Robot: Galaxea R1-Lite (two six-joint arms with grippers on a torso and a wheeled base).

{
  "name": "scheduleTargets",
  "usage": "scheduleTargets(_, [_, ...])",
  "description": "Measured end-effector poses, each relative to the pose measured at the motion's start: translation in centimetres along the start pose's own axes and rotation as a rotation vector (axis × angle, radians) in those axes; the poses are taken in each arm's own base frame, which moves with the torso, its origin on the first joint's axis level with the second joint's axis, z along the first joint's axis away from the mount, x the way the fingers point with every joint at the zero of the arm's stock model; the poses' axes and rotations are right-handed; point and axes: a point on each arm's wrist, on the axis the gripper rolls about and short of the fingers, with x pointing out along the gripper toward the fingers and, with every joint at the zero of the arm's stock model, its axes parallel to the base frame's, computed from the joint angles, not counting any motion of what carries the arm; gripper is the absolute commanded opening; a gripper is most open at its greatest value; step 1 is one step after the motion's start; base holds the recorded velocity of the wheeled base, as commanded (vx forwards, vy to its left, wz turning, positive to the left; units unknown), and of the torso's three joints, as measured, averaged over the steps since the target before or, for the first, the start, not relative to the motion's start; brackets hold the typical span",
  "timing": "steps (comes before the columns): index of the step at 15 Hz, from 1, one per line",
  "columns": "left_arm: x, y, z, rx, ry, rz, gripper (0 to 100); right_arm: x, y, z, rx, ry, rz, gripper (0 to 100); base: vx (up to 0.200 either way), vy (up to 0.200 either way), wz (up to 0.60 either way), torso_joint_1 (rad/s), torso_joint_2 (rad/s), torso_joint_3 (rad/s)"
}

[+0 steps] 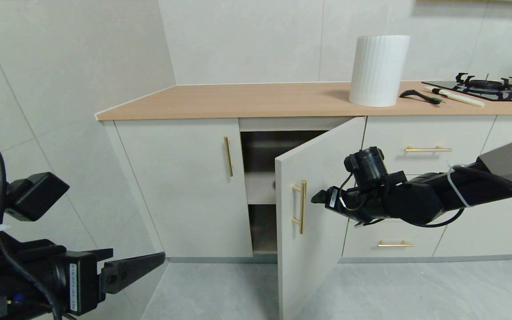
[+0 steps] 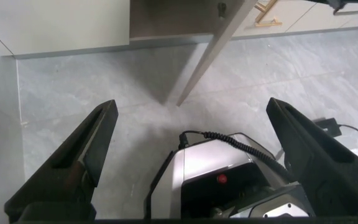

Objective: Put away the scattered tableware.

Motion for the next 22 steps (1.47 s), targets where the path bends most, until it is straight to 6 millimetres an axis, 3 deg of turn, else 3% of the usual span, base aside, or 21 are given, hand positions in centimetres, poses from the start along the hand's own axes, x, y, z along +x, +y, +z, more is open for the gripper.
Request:
scheduleTargets(8, [0.0,0.0,0.0,-0.001,-0.001,-0.002,100,2.2,0.4,0.4,0.088,-0.038,-0.025,100,0.2,0.0,0.0,0.005,0.0,-0.002])
scheduleTargets(15, [0.0,0.0,0.0,-0.002,-0.001,0.0,100,2.5,0.7,0.6,0.125,-0.06,-0.028,100,0.0,0.0,0.0,0.0,0.0,0.0])
scheduleTargets(22, [0.0,0.0,0.0,-0.001,0.0,0.0,100,4.1,0.9,2.3,0.248,-0.168,-0.059,100,0.0,0.0,0.0,0.0,0.0,0.0])
